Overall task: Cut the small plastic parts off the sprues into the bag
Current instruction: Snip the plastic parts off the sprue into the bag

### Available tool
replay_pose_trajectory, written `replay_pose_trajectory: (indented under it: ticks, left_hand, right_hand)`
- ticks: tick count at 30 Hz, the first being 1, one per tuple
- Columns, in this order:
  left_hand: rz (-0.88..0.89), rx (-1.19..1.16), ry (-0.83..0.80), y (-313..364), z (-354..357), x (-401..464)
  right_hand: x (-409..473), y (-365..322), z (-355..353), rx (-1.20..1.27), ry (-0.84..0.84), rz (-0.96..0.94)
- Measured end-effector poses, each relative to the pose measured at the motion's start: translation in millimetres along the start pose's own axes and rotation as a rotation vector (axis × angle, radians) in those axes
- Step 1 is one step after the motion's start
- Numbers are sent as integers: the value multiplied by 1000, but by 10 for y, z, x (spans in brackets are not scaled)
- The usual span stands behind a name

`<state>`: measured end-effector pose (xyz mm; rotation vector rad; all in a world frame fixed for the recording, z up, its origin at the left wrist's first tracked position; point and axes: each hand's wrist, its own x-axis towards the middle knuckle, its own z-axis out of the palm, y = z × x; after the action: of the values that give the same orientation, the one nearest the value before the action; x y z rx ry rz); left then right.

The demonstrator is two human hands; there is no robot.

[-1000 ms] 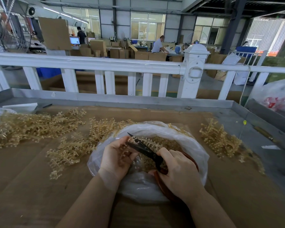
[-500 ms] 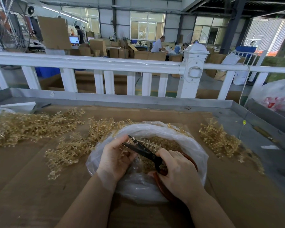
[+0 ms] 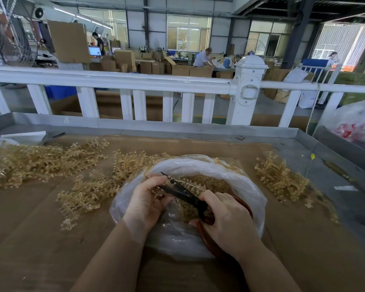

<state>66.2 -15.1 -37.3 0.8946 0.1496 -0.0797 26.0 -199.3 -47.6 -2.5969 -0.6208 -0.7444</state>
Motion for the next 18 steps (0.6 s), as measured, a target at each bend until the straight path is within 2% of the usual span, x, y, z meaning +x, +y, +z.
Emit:
replay_pose_trajectory:
  ticks: [4, 8, 12, 18]
  left_hand:
    - [1, -13, 108, -11, 32, 28]
    - [-58, -29, 119, 29, -4, 54]
    - [-101, -113, 54, 41, -55, 57]
    - [-25, -147, -62, 3, -65, 48]
  right_hand:
    - [-3, 2, -4, 14, -5, 2]
    - [1, 11, -1, 23, -5, -2]
    - [3, 12, 2, 60, -25, 9]
    - [-1, 41, 13, 162, -25, 69]
